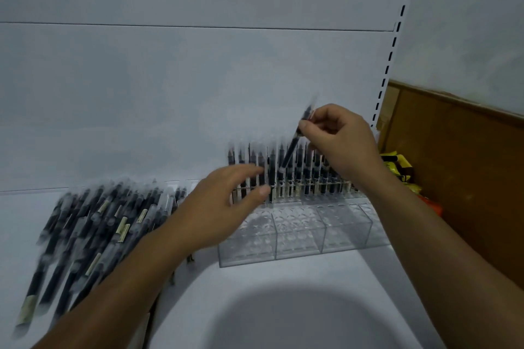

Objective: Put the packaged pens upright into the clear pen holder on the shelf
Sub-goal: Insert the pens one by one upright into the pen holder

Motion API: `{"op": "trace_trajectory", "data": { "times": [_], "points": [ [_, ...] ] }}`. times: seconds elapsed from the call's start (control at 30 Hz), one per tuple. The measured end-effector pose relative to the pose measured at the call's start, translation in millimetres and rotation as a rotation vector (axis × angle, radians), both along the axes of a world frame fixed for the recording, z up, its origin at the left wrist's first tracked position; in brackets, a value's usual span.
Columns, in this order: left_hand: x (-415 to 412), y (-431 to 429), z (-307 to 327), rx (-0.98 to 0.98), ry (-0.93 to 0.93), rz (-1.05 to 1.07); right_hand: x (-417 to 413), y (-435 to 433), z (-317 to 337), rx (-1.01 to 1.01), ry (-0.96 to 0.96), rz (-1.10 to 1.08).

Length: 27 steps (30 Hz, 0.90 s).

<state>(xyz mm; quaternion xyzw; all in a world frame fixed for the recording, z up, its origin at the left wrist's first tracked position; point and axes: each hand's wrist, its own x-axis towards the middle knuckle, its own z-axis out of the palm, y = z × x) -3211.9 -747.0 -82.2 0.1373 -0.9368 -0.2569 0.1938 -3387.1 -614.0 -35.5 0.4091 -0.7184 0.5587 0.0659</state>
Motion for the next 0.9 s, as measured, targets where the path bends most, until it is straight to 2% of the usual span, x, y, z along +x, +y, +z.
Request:
{"op": "trace_trajectory", "data": {
  "times": [0.1,0.2,0.47,0.63,0.77,0.9],
  "points": [
    [4,-4,-15,-0.097,-0.128,-0.042,-5,-7,-7,0.081,0.023,-0.046],
    [5,-7,-22,-0.087,-0.177,-0.029,-7,-13,-14,0.136,0.053,-0.065],
    [3,-14,-27,-0.201,-0.175,-0.041,-7,-18,-12,0.243,0.128,-0.071],
    [3,-14,-26,-0.224,-0.178,-0.043,-3,-22,-26,0.552,0.193,-0.020],
    [2,-17,-30,-0.222,-0.160,-0.055,0,-24,-32,0.581,0.141,-0.018],
    [1,-16,-27,-0.204,-0.163,-0.064,2,-25,-25,0.642,0.175,-0.028]
  ]
}}
